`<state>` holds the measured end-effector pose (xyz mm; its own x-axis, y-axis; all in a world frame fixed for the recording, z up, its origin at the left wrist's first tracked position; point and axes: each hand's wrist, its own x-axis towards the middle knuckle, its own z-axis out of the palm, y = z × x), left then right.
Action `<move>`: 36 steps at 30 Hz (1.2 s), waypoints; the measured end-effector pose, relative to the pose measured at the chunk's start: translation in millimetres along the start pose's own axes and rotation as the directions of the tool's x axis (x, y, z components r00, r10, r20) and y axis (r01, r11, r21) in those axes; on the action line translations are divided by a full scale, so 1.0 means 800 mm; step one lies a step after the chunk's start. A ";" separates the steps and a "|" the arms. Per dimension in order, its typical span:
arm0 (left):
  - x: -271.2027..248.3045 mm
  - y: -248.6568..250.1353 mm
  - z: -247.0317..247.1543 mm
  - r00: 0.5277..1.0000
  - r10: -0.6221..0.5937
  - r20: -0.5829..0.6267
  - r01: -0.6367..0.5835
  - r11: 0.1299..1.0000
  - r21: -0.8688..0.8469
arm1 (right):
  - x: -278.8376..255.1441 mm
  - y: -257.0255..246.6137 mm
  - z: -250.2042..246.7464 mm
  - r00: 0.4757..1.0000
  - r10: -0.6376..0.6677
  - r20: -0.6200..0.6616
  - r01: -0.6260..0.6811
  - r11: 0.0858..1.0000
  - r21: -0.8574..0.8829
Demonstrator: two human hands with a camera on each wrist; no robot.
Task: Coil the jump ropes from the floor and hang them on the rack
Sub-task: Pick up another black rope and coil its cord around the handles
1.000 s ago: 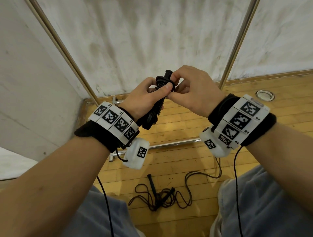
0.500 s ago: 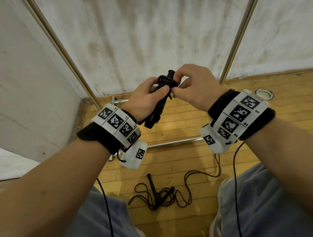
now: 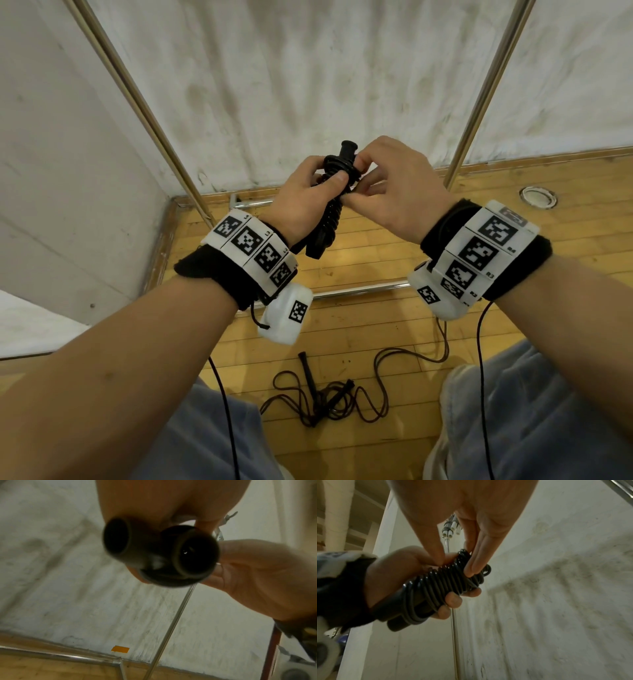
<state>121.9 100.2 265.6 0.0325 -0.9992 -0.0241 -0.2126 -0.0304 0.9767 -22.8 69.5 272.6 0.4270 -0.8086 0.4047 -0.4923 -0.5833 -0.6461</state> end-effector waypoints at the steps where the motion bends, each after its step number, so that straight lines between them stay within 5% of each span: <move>1: 0.000 0.001 -0.001 0.999 -0.028 0.019 0.029 0.999 -0.043 | 0.000 0.001 0.000 1.000 -0.001 -0.001 0.001 1.000 -0.006; 4: -0.001 0.011 -0.001 0.996 -0.061 0.060 0.071 0.982 -0.173 | 0.000 -0.001 -0.001 1.000 -0.009 -0.016 0.008 1.000 -0.012; 11: 0.007 0.012 0.008 0.992 -0.126 -0.022 0.123 0.987 -0.101 | -0.003 -0.004 -0.002 0.997 -0.045 -0.068 0.041 0.997 -0.066; 18: 0.001 0.020 0.008 0.996 -0.091 0.016 0.092 0.953 -0.288 | -0.003 -0.008 -0.008 0.979 -0.106 -0.176 0.085 0.989 -0.123; 25: 0.003 0.017 -0.001 0.998 -0.067 -0.006 0.063 0.965 -0.254 | -0.002 -0.003 -0.002 0.987 -0.143 -0.078 0.132 0.982 -0.136; 30: 0.001 0.016 0.002 0.997 -0.071 0.006 0.070 0.963 -0.262 | 0.002 -0.006 -0.001 0.972 -0.143 -0.184 0.119 0.984 -0.133; 33: 0.002 0.015 0.005 0.997 -0.071 -0.005 0.068 0.971 -0.228 | 0.002 -0.004 -0.001 0.982 -0.105 -0.157 0.091 0.992 -0.091; 36: 0.003 0.009 0.001 0.998 -0.016 -0.058 0.006 0.986 -0.168 | 0.001 -0.004 0.000 0.992 0.054 -0.117 -0.038 0.990 0.133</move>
<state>119.5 97.5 272.0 0.0922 -0.9954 -0.0277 -0.0453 -0.0319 0.9985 -21.0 71.1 275.3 0.3080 -0.8422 0.4426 -0.4027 -0.5369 -0.7413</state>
